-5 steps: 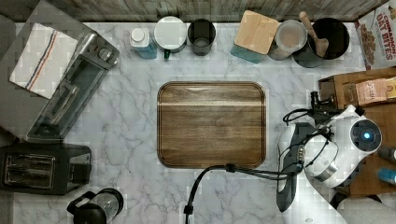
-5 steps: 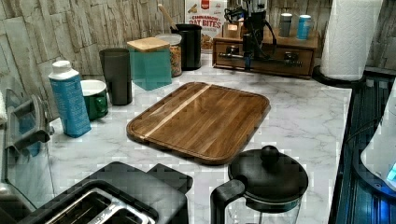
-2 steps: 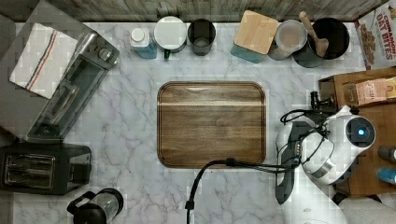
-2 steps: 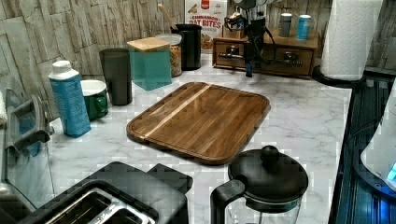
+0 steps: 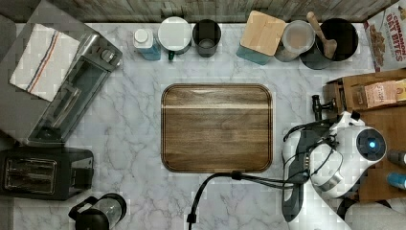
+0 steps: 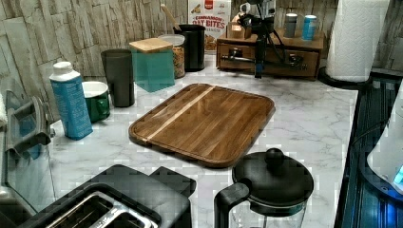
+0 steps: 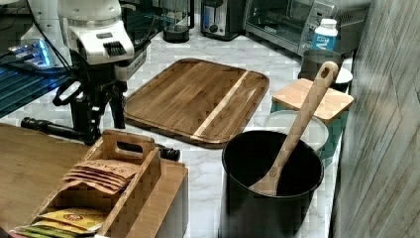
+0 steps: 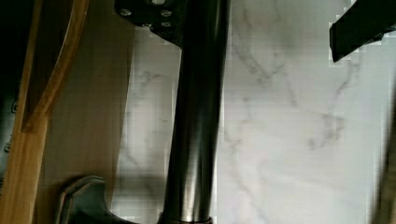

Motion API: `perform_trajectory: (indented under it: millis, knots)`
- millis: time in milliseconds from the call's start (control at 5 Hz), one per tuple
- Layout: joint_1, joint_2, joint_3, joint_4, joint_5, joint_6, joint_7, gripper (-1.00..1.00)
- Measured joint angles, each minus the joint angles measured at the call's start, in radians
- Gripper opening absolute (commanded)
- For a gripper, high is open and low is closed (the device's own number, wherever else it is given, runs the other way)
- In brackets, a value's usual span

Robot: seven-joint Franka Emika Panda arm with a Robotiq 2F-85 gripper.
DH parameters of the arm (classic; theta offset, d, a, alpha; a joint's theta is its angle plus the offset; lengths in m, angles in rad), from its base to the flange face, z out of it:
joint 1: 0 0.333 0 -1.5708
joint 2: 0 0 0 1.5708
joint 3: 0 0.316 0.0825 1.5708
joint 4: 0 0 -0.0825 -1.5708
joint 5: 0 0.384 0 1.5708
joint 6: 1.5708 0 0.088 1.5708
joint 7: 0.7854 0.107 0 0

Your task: Open the drawer.

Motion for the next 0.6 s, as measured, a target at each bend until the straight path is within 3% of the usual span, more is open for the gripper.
perform_trajectory:
  millis: [600]
  knots:
    - [0.126, -0.163, 0.007, -0.262, -0.007, 0.193, 0.178, 1.0]
